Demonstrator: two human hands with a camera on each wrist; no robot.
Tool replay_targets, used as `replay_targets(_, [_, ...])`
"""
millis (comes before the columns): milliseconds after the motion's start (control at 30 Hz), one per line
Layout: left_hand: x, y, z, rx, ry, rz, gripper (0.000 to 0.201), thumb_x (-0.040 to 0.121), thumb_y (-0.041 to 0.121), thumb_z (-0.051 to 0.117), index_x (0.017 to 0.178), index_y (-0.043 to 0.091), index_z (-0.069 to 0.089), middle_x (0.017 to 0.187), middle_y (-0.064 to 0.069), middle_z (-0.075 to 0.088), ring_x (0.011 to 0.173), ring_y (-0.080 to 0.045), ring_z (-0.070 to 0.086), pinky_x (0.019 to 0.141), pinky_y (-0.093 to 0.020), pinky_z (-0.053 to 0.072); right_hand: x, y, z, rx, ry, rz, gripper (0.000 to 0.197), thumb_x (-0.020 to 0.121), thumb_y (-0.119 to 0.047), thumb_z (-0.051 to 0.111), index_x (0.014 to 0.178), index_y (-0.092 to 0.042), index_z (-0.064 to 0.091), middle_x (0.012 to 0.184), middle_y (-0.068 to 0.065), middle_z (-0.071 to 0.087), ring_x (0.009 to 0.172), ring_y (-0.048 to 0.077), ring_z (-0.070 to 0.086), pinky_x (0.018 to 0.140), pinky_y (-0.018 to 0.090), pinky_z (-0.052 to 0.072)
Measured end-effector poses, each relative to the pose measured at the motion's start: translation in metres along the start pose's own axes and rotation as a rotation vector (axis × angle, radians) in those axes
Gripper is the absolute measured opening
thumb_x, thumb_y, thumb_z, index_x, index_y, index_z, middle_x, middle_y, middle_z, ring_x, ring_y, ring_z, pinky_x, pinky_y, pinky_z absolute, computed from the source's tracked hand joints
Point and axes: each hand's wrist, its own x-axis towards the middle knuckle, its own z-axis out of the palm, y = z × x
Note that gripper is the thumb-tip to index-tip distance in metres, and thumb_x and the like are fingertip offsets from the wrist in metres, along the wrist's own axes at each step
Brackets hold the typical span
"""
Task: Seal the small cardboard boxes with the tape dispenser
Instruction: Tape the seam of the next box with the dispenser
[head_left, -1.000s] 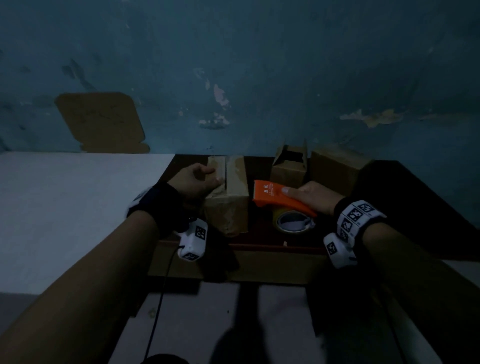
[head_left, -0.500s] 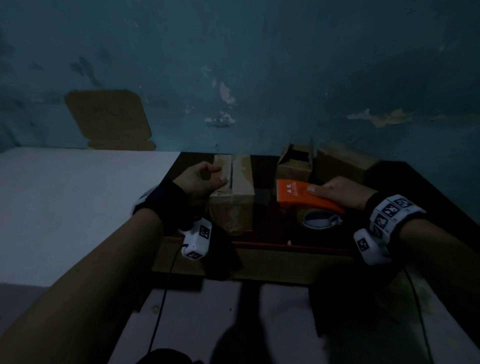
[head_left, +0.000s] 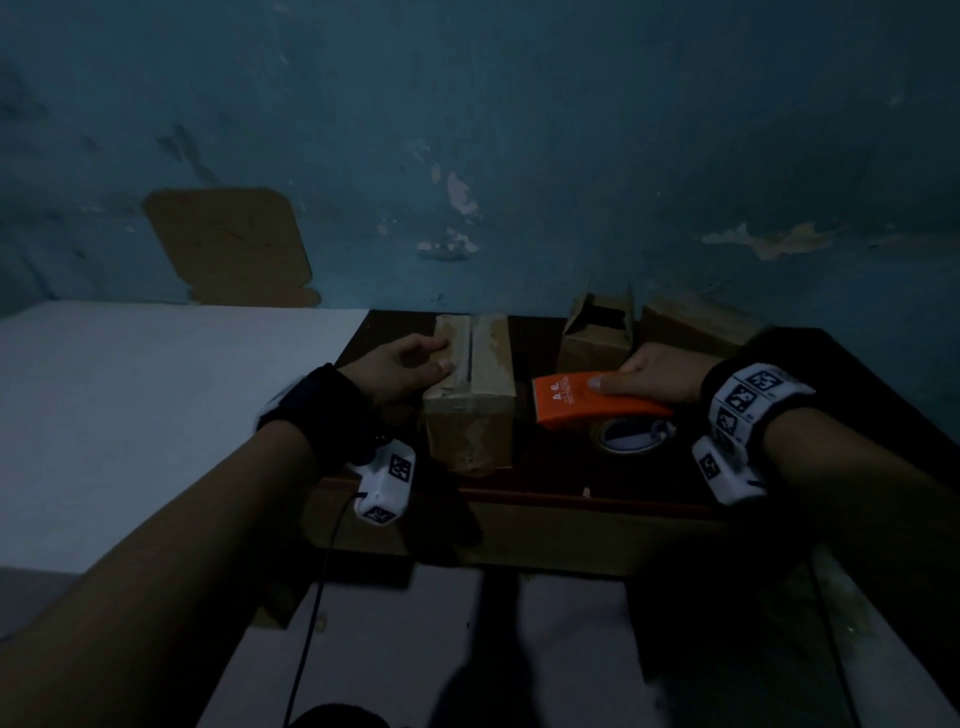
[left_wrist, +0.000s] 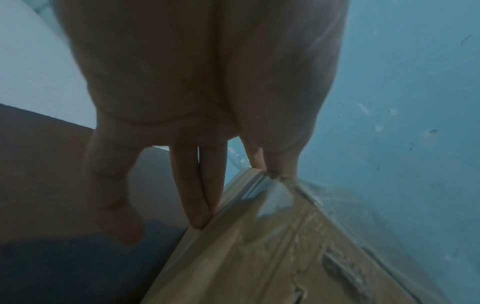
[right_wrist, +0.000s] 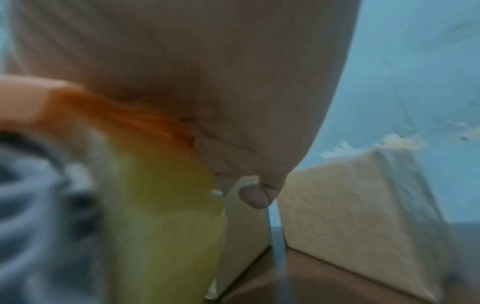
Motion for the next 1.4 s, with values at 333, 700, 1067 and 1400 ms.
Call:
replay_targets(333, [0.002,0.001,0.002,0.071,0.025,0.035,0.047,0.091,0.037,0.061,0.136,0.029,0.050,0.132,0.001,0.049,0.108,-0.013,0.054,0.075,-0.019,0.046,0.001,-0.029,0.003,-0.161,-0.124,0.029,0.071,0.072,-0.069,0.062,0.098,-0.004,0.073,0.081,0.009,0.073,0.058,0.012,0.065,0.061,0.024,0.052])
replay_targets(700, [0.001,0.003,0.003,0.024,0.024,0.040,0.045,0.091,0.034,0.063,0.134,0.027,0.052,0.125,0.000,0.055,0.093,-0.007,0.058,0.073,-0.022,0.049,-0.010,-0.067,-0.014,-0.600,0.124,-0.146,0.058,0.074,-0.068,0.064,0.056,-0.013,0.056,0.058,0.003,0.058,0.053,0.019,0.053,0.053,0.027,0.038])
replay_targets(1067, [-0.004,0.009,0.005,0.053,0.012,0.013,0.048,0.091,0.037,0.062,0.137,0.028,0.050,0.127,0.000,0.051,0.109,-0.018,0.055,0.080,-0.029,0.049,-0.015,-0.082,-0.009,-0.657,0.063,-0.110,0.063,0.070,-0.076,0.058,0.086,-0.016,0.066,0.087,0.005,0.067,0.078,0.021,0.062,0.080,0.037,0.054])
replay_targets(1400, [-0.004,0.012,0.006,0.136,0.025,0.037,0.051,0.092,0.034,0.061,0.139,0.021,0.047,0.129,0.000,0.050,0.112,-0.017,0.052,0.090,-0.031,0.045,-0.016,-0.089,-0.008,-0.748,0.104,-0.101,0.068,0.067,-0.077,0.058,0.100,-0.017,0.064,0.093,0.004,0.066,0.081,0.021,0.062,0.080,0.035,0.054])
